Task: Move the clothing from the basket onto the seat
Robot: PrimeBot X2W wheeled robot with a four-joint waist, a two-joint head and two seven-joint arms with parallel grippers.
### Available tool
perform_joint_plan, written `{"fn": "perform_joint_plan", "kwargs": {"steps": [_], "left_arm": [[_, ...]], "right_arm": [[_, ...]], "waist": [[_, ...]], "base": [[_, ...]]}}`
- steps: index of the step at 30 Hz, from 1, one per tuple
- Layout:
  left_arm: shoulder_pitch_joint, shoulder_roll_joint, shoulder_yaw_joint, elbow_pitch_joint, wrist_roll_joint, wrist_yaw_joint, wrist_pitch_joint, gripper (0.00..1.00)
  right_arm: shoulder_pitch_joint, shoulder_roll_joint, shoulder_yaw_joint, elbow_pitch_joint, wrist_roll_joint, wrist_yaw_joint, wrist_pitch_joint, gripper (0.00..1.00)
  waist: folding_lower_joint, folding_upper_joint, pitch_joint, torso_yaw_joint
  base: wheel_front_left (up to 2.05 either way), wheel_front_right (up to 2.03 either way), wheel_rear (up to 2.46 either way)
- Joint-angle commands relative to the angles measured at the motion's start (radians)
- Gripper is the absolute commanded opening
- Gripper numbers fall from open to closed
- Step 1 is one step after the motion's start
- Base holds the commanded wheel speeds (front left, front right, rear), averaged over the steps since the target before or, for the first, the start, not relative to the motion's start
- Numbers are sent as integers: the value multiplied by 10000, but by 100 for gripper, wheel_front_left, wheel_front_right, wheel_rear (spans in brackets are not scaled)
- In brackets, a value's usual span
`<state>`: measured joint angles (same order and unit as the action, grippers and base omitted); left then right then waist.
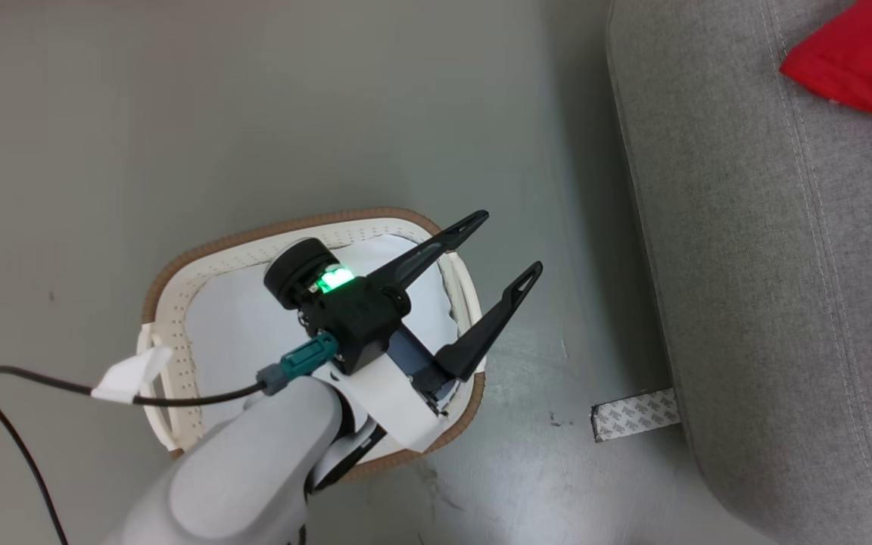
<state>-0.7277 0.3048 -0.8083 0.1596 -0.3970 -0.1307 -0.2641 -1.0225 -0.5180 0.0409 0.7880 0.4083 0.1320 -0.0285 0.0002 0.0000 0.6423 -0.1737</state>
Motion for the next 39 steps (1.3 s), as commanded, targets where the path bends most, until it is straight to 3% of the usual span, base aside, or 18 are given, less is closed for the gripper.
{"fn": "perform_joint_plan", "kwargs": {"steps": [1, 2, 5, 8, 10, 16, 23, 31, 39], "left_arm": [[-88, 83, 41, -19, -86, 5, -6, 100], [-86, 82, 63, -41, -106, 5, -6, 100], [-82, 79, 114, -51, -126, 5, -6, 100], [-27, 41, 162, 12, -148, 5, -6, 100], [71, -13, 178, 71, -151, 5, -6, 100], [429, -234, 273, 213, -182, 5, -6, 100], [1147, -669, 801, 570, -335, 11, -6, 100], [2193, -1067, 1992, 1083, -326, 132, -6, 100], [3427, -1279, 3741, 1262, -237, 467, -6, 100]], "right_arm": [[-36, -42, 70, 298, 46, -25, 342, 0], [-55, -40, 212, 489, 46, -24, 664, 0], [-193, -82, 310, 795, 232, -25, 960, 13], [-154, -85, 440, 918, 298, -24, 907, 44], [-125, -73, 537, 1010, 321, -24, 893, 100], [189, -68, 982, 1130, 468, -25, 779, 100], [967, -598, 2028, 666, 604, -25, 876, 100], [2264, -1359, 3238, -902, 1400, -24, 453, 100], [4105, -1260, 3225, -2939, 2058, -24, -859, 100]], "waist": [[-2, 0, -9, 5], [-2, 0, -16, 8], [-2, 0, -48, 7], [-2, 0, -165, -24], [-2, 0, -305, -42], [-2, 0, -1216, -39], [-2, 0, -2944, 273], [-2, 0, -4855, 827], [-2, 0, -6142, 1310]], "base": [[0, 0, 0], [0, 0, 0], [0, 0, 0], [0, 0, 0], [0, 0, 0], [0, 0, 0], [0, 0, 0], [0, 0, 0], [0, 0, 0]]}}
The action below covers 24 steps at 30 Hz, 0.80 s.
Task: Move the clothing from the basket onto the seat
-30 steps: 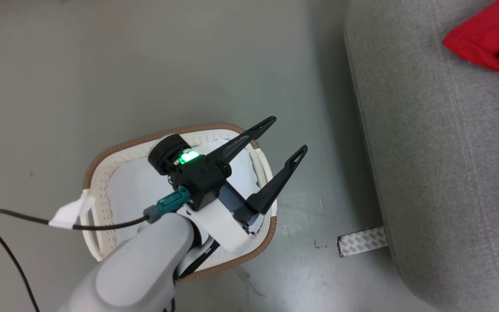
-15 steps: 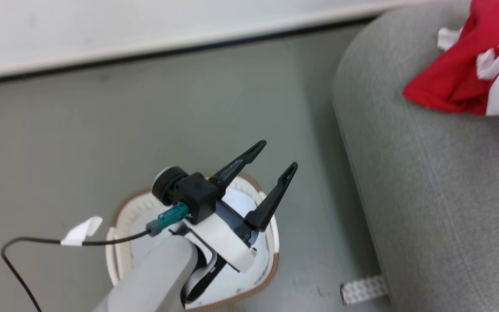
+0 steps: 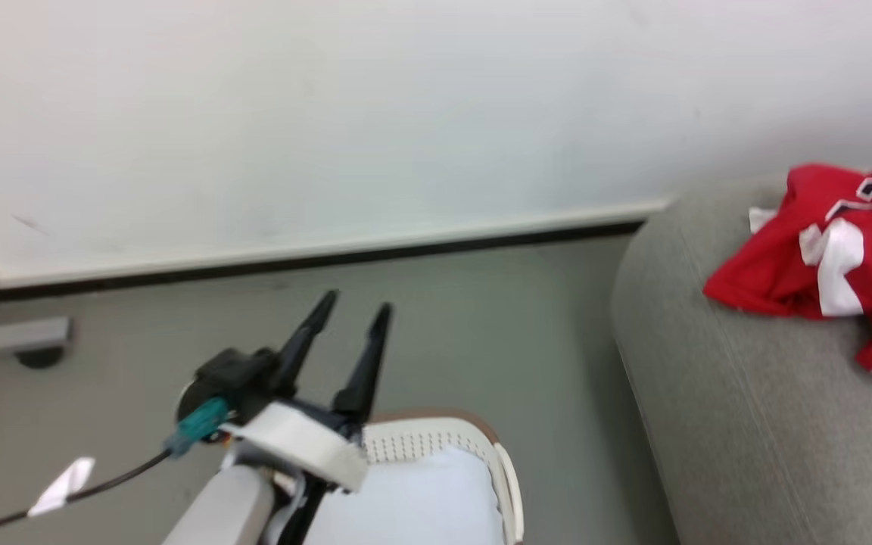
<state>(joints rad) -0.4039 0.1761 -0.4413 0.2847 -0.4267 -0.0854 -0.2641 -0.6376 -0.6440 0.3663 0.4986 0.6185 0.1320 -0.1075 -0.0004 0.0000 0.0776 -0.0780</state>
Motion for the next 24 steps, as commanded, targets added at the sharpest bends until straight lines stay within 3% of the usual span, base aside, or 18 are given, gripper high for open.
{"fn": "perform_joint_plan", "kwargs": {"steps": [1, 5, 14, 20, 24], "left_arm": [[388, -20, 312, 20, 44, 15, -6, 100], [1016, -6, 1231, 32, 277, 79, -6, 100], [2323, -285, 2859, -72, 1005, 9, -6, 100], [3139, -715, 3733, -363, 1650, -129, -5, 100], [3425, -924, 4006, -256, 2153, -238, -5, 100]], "right_arm": [[612, 85, -120, -302, -44, -24, -260, 100], [2020, 581, -744, -1332, -368, -25, -947, 100], [5155, 3078, -2897, -3631, -2199, -24, -1537, 100], [6344, 4474, -3366, -4485, -3112, -25, -1575, 100], [6640, 4992, -3346, -4476, -3118, -24, -1578, 100]], "waist": [[4, 0, -625, 412], [4, 0, -894, 530], [4, 0, -1057, 651], [4, 0, -966, 612], [4, 0, -880, 595]], "base": [[0, 0, 0], [0, 0, 0], [0, 0, 0], [0, 0, 0], [0, 0, 0]]}}
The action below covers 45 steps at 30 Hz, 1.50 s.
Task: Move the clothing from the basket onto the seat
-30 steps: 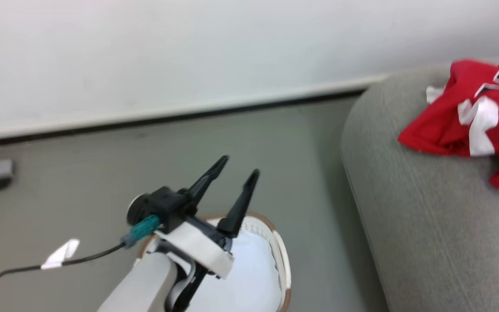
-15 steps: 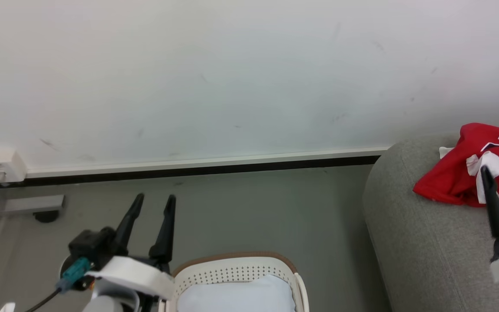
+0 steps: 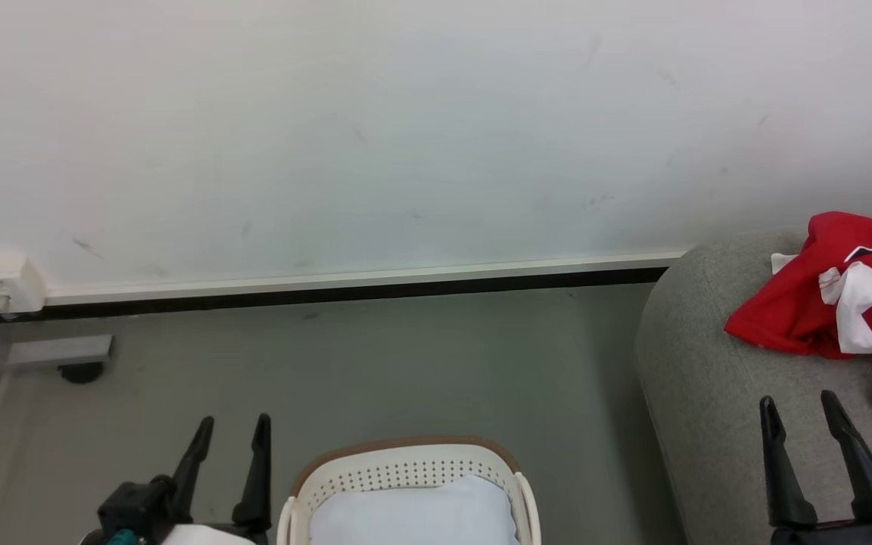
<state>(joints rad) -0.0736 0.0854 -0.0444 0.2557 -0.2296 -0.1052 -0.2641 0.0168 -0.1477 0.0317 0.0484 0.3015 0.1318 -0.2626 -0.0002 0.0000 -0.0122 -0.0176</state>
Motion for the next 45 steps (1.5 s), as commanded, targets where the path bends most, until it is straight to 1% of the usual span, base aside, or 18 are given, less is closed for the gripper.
{"fn": "perform_joint_plan", "kwargs": {"steps": [1, 5, 14, 35, 38, 39, 42, 45], "left_arm": [[173, -53, 85, 97, 206, -74, -5, 100], [168, -177, 196, 202, 438, -160, -5, 100], [-1, -277, 238, 276, 629, -239, -5, 100], [-31, -315, 76, 287, 470, -262, -5, 100], [-48, -317, 21, 382, 289, -262, -5, 100], [11, -347, -4, 368, 306, -238, 0, 0], [123, -387, -17, 567, 231, -234, 26, 0], [81, -385, 64, 558, -379, -235, 199, 0]], "right_arm": [[95, 80, 75, 48, 79, -22, -27, 100], [-33, 110, 322, 332, 176, -23, -29, 100], [-367, 73, 503, 687, 311, -22, -30, 100], [-492, 157, 638, 875, 385, -22, -31, 100], [-461, 168, 640, 896, 364, -22, -31, 100], [-367, 181, 642, 859, 338, 0, 0, 0], [-247, 245, 661, 1039, 406, 2, 30, 0], [-271, 268, 598, 1050, 971, 1, 162, 0]], "waist": [[2, 0, 33, -15], [2, 0, 94, -13], [2, 0, 158, 44], [2, 0, 149, 75], [2, 0, 143, 88], [2, 0, 141, 89], [2, 0, 139, 92], [2, 0, 139, 95]], "base": [[0, 0, 0], [0, 0, 0], [0, 0, 0], [0, 0, 0], [0, 0, 0], [0, 0, 0], [0, 0, 0], [0, 0, 0]]}}
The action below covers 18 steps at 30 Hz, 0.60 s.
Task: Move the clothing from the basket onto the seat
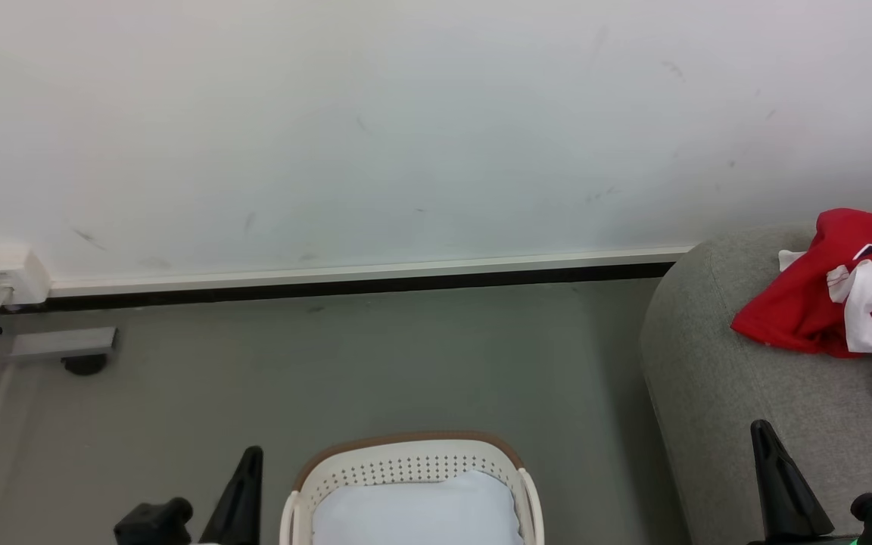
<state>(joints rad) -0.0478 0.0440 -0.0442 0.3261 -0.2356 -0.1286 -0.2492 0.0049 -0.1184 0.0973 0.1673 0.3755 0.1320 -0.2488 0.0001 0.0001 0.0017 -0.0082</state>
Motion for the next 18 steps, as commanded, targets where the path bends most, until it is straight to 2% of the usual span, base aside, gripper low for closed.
{"fn": "perform_joint_plan", "kwargs": {"steps": [1, 18], "left_arm": [[-185, 30, 87, -156, -518, -1, 104, 0], [-288, 42, 423, -335, -3509, -6, 893, 0]], "right_arm": [[-168, -24, -82, -126, 421, -1, 73, 0], [-423, 47, -445, 81, 3203, -4, 797, 0]], "waist": [[0, -1, 0, 2], [0, -1, 2, 12]], "base": [[0, 0, 0], [0, 0, 0]]}}
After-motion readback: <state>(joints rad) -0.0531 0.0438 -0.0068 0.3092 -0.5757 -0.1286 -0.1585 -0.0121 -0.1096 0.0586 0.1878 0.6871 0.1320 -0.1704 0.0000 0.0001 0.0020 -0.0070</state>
